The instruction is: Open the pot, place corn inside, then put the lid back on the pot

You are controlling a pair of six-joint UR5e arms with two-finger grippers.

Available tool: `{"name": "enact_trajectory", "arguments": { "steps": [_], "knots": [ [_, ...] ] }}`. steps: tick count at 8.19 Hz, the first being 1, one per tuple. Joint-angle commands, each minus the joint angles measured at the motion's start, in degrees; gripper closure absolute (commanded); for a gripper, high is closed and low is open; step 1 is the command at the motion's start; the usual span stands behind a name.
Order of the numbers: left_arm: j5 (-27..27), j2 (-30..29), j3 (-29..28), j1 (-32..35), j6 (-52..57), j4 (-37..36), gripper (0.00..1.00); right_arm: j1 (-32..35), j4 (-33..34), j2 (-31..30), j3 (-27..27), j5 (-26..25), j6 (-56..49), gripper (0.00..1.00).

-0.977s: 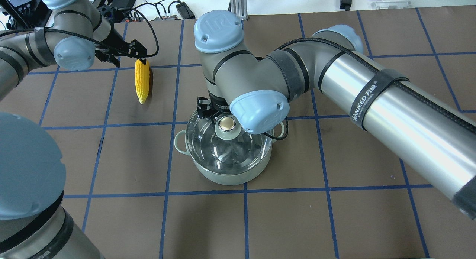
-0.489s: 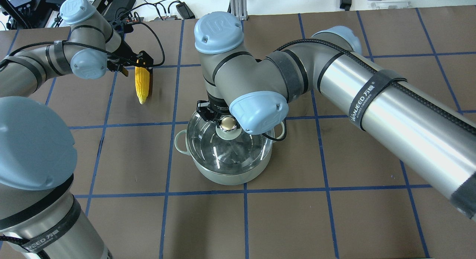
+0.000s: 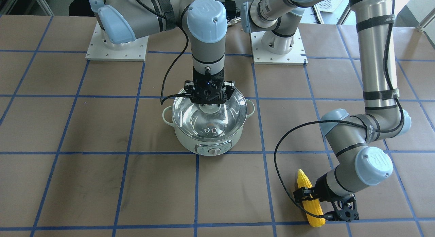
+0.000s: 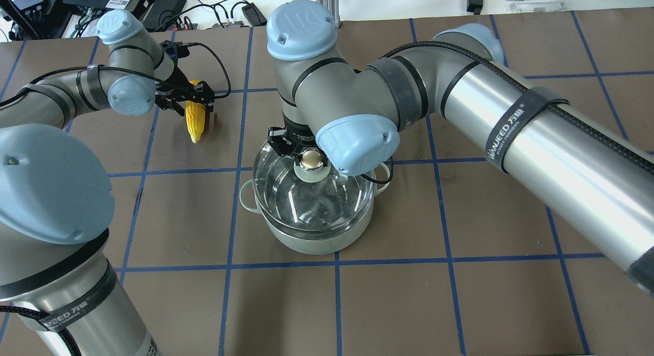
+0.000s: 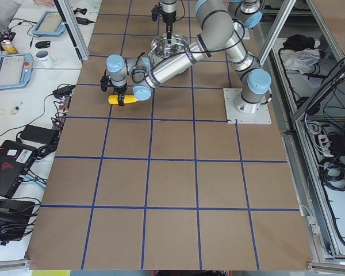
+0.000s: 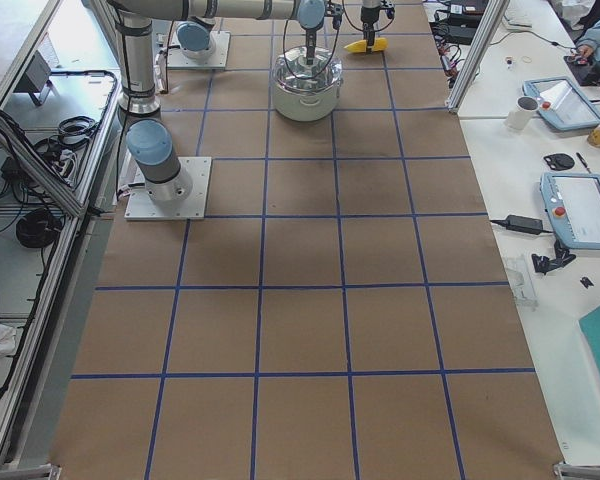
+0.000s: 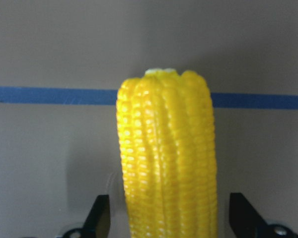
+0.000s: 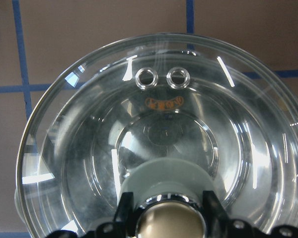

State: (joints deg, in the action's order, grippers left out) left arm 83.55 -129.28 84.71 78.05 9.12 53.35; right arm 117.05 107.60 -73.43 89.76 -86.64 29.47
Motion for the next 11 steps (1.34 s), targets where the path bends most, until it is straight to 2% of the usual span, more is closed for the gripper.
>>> {"name": "enact_trajectory", "arguments": {
  "steps": [1, 3, 5, 6, 8, 11],
  "knots": [
    [0.39, 0.08, -0.33, 0.0, 0.38, 0.08, 1.0, -3.04, -4.12, -0.74, -5.62, -0.11, -1.42, 0.99],
    [0.56, 1.57, -0.59, 0.0, -0.32, 0.08, 1.0, -10.66, -8.52, -3.8, -6.17, -0.11, -11.65, 0.98],
    [0.48, 6.3, -0.51, 0.0, -0.76, 1.74, 1.0, -22.6, -13.88, -5.92, -6.17, 3.57, -25.44, 0.97],
    [0.48, 9.46, -0.42, 0.0, -4.33, 3.93, 1.0, -26.83, -16.0, -7.24, -6.09, 2.8, -31.77, 0.97],
    [0.04, 15.17, -0.24, 2.27, -11.89, 10.07, 1.0, -32.39, -18.39, -9.62, -6.17, -1.92, -40.08, 0.98],
    [-0.14, 21.87, -0.16, 10.34, -20.16, 15.46, 1.0, -36.02, -19.71, -10.5, -6.0, -2.13, -45.54, 0.99]
  ]
}}
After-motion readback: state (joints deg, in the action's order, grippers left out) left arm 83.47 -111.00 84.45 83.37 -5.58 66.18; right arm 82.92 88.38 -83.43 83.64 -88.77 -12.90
